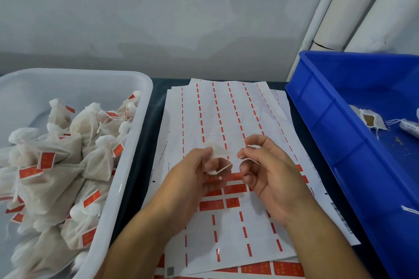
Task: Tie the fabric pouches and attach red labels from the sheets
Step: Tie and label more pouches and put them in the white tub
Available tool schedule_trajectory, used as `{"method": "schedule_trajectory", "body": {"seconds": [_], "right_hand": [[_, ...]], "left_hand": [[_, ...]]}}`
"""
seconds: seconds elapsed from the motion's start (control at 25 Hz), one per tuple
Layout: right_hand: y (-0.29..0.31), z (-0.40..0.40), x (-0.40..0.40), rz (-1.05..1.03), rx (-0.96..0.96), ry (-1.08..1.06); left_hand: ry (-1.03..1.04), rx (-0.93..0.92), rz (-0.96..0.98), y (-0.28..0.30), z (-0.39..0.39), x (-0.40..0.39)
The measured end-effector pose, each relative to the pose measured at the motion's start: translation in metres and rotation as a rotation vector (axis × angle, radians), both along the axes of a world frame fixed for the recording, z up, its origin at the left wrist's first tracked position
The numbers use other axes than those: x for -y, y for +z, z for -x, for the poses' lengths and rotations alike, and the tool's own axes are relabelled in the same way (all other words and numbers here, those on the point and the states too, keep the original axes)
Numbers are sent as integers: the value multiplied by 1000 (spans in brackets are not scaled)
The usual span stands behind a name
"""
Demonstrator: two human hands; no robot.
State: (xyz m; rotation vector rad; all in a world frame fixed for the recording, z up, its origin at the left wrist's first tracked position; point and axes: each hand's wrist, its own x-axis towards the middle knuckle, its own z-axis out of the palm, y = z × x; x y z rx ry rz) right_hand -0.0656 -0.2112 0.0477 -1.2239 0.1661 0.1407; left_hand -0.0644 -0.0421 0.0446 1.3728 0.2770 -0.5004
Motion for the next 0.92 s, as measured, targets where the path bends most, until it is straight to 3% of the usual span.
{"method": "schedule_trajectory", "body": {"seconds": [0.12, 0.2, 0.36, 0.52, 0.64, 0.76, 0.92], "right_hand": [[1, 2, 3, 360, 196, -17], [1, 4, 4, 549, 346, -16], [2, 8, 6, 693, 500, 111], [-1, 8, 8, 853, 551, 156], [-3, 5, 11, 814, 572, 176], [-2, 5, 12, 717, 557, 235], [-4, 4, 13, 754, 574, 216]], "left_hand": [[-126, 204, -503, 0, 5, 1], [-211, 422, -656, -3, 7, 2], [-275, 707, -879, -14, 10, 8], [-370, 836, -832, -13, 10, 4], [-394, 875, -765, -12, 11, 1], [-405, 840, -669, -8, 13, 3], [-344, 744, -600, -8, 11, 1]]}}
